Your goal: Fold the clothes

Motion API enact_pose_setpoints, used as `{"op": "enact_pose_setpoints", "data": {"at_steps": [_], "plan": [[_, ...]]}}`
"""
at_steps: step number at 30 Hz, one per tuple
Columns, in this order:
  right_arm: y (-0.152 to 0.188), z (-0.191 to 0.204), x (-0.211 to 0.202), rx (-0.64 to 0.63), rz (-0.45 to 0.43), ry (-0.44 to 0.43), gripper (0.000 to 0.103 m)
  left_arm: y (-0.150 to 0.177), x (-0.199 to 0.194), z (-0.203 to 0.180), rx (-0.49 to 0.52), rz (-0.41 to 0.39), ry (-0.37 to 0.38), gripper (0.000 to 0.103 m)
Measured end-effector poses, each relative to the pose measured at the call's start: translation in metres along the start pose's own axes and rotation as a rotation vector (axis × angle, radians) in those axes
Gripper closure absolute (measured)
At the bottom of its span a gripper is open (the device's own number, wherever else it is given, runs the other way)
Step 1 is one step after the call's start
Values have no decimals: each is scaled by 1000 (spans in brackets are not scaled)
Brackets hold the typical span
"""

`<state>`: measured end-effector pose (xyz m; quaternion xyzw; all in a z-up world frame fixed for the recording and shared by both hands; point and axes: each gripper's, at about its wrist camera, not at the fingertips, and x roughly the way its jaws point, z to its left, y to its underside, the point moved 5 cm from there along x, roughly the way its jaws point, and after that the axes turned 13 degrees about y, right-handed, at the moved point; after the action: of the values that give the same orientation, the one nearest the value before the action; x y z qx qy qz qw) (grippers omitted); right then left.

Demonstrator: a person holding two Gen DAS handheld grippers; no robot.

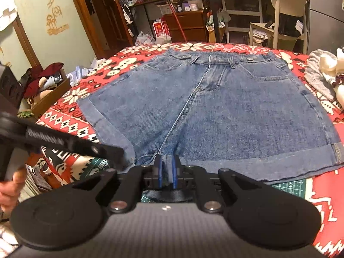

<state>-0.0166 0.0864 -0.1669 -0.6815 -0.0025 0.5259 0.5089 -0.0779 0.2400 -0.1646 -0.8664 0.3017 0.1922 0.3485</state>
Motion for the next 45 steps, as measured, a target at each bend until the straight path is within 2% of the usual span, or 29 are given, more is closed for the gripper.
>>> {"op": "enact_pose_setpoints", "data": {"at_steps": [2,4,8,11,13,16,20,24,28,29,35,41,45], "plan": [[1,-6,-4,13,-3,4,93,-8,-17,10,-5,-68,-40,71],[1,-11,-8,27,-6,9,93,-18,-34,24,-11,-136,-94,70],[5,-21,-7,60,6,23,93,-40,-60,55,-6,-240,-199,73],[8,-27,-6,77,18,28,93,-59,-72,77,-8,-286,-232,77],[8,-28,-5,82,22,32,93,-72,-76,91,-1,-305,-271,82],[5,-28,-3,79,23,38,93,-84,-80,110,-6,-323,-305,83],[3,-29,-3,81,29,44,92,-85,-84,133,-36,-322,-343,86],[2,-29,1,92,42,44,92,-76,-89,140,-33,-324,-345,88],[2,-30,4,102,51,42,91,-71,-93,142,-26,-324,-362,83],[1,-31,5,103,52,41,90,-71,-94,142,-20,-328,-367,80],[1,-32,6,116,55,40,90,-76,-89,139,57,-304,-411,68],[2,-35,5,128,56,45,89,-80,-77,134,147,-261,-483,63],[2,-35,5,133,55,45,89,-81,-75,134,154,-256,-499,64]]}}
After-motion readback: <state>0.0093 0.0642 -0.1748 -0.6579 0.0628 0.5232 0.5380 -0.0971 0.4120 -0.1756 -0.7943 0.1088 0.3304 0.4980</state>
